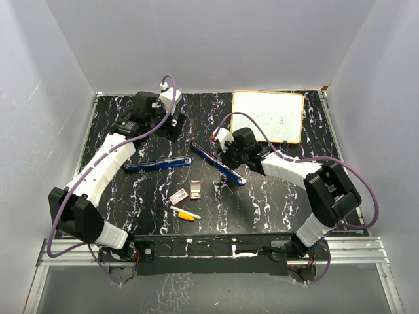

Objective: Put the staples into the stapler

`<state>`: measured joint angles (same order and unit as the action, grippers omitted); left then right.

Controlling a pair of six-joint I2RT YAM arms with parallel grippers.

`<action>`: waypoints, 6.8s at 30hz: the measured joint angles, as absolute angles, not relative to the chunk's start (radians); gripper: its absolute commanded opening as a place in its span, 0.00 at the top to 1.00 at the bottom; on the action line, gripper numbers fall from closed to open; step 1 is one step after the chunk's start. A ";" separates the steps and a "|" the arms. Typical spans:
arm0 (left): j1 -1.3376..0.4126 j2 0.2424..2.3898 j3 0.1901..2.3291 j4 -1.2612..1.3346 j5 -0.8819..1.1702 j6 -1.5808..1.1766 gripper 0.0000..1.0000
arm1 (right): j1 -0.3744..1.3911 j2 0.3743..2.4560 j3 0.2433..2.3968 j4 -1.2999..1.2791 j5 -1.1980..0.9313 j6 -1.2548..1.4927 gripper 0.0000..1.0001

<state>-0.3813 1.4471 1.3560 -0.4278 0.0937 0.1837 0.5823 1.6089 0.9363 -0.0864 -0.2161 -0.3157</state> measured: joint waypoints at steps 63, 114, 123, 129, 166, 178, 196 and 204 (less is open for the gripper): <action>-0.381 1.447 1.356 -0.428 0.094 0.184 0.13 | 0.582 1.626 0.907 -0.047 -0.224 -0.325 0.90; -0.381 1.447 1.356 -0.428 0.094 0.184 0.13 | 0.506 1.598 0.813 0.058 -0.426 -0.373 0.89; -0.381 1.447 1.356 -0.428 0.094 0.184 0.13 | 0.505 1.597 0.793 0.105 -0.445 -0.373 0.89; -0.381 1.447 1.356 -0.428 0.094 0.184 0.13 | 0.505 1.597 0.788 0.128 -0.446 -0.368 0.89; -0.381 1.447 1.356 -0.427 0.094 0.184 0.13 | 0.564 1.573 0.807 0.127 -0.250 -0.236 0.92; -0.381 1.447 1.356 -0.427 0.094 0.184 0.13 | 0.574 1.563 0.826 0.105 -0.183 -0.233 0.92; -0.375 1.447 1.356 -0.427 0.094 0.184 0.13 | 0.562 1.564 0.850 -0.064 -0.081 -0.233 0.92; -0.375 1.447 1.356 -0.427 0.094 0.184 0.13 | 0.564 1.567 0.850 -0.114 -0.105 -0.205 0.92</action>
<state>-0.3748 1.4471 1.3560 -0.4274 0.0940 0.1841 0.5640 1.5665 0.8497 -0.1139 -0.1047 -0.2047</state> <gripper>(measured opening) 0.869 0.193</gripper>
